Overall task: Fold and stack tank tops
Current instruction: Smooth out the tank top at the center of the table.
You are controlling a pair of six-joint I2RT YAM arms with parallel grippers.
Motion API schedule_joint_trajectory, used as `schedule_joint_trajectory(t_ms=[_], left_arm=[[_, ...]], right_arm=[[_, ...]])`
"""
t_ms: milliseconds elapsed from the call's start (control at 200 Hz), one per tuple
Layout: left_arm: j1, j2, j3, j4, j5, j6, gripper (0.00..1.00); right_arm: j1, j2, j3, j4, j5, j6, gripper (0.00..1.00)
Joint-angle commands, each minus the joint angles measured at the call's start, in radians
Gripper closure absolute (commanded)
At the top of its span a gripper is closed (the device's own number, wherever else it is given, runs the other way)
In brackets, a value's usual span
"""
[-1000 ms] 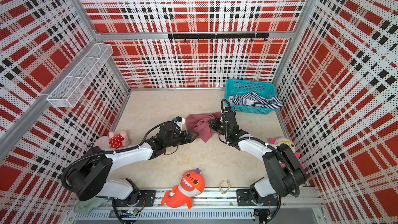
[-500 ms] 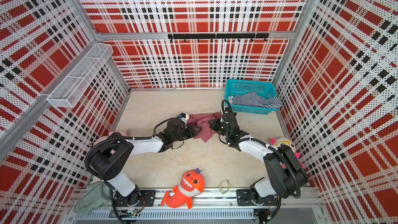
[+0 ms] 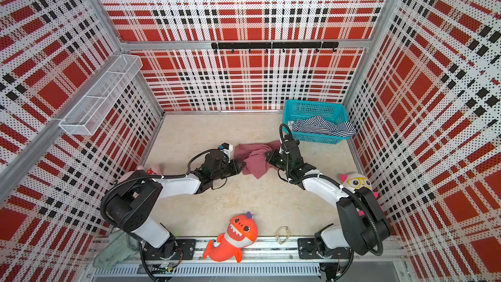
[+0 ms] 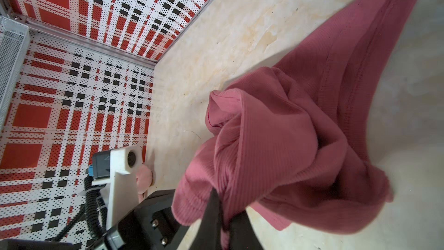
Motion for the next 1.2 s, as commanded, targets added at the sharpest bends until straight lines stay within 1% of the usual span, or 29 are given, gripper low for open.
schedule_joint_trajectory(t_ms=[0, 130, 180, 215, 266, 296, 386, 471, 551, 626, 682, 752, 867, 917, 1022, 1198], left_arm=[[0.047, -0.075, -0.047, -0.084, -0.056, 0.067, 1.00], [0.095, -0.114, -0.073, -0.146, -0.075, 0.105, 1.00], [0.104, -0.127, -0.070, -0.174, -0.088, 0.122, 1.00], [0.112, -0.135, -0.067, -0.190, -0.098, 0.132, 1.00], [0.122, -0.154, -0.063, -0.215, -0.114, 0.145, 1.00], [0.130, -0.166, -0.061, -0.227, -0.122, 0.152, 1.00], [0.141, -0.199, -0.051, -0.246, -0.127, 0.176, 1.00], [0.138, -0.211, -0.035, -0.267, -0.119, 0.185, 1.00], [0.128, -0.210, -0.026, -0.284, -0.118, 0.188, 1.00], [0.118, -0.215, -0.029, -0.293, -0.127, 0.188, 1.00], [0.115, -0.223, -0.035, -0.293, -0.134, 0.185, 1.00], [0.113, -0.230, -0.040, -0.293, -0.138, 0.182, 1.00], [0.113, -0.239, -0.036, -0.299, -0.142, 0.180, 1.00], [0.109, -0.243, -0.034, -0.300, -0.143, 0.180, 1.00], [0.101, -0.249, -0.030, -0.305, -0.152, 0.180, 1.00], [0.085, -0.261, -0.031, -0.306, -0.162, 0.180, 1.00]], right_arm=[[-0.035, -0.051, 0.050, -0.104, 0.002, -0.076, 0.83], [-0.058, -0.076, 0.054, -0.159, -0.018, -0.109, 0.79], [-0.066, -0.087, 0.053, -0.181, -0.017, -0.121, 0.80], [-0.071, -0.098, 0.053, -0.198, -0.015, -0.128, 0.84], [-0.078, -0.111, 0.051, -0.221, -0.009, -0.139, 0.95], [-0.082, -0.119, 0.053, -0.235, -0.005, -0.147, 1.00], [-0.086, -0.142, 0.053, -0.252, -0.024, -0.170, 1.00], [-0.059, -0.126, 0.062, -0.252, -0.068, -0.167, 0.90], [0.012, -0.085, 0.091, -0.306, -0.052, -0.177, 0.79], [0.077, -0.056, 0.090, -0.334, -0.021, -0.161, 0.76], [0.114, -0.039, 0.065, -0.294, -0.025, -0.132, 0.73], [0.161, -0.002, 0.053, -0.254, -0.015, -0.103, 0.66], [0.243, 0.080, 0.124, -0.304, 0.074, -0.104, 0.58], [0.270, 0.124, 0.168, -0.345, 0.130, -0.109, 0.56], [0.302, 0.188, 0.237, -0.381, 0.226, -0.115, 0.57], [0.303, 0.250, 0.259, -0.341, 0.294, -0.093, 0.57]])
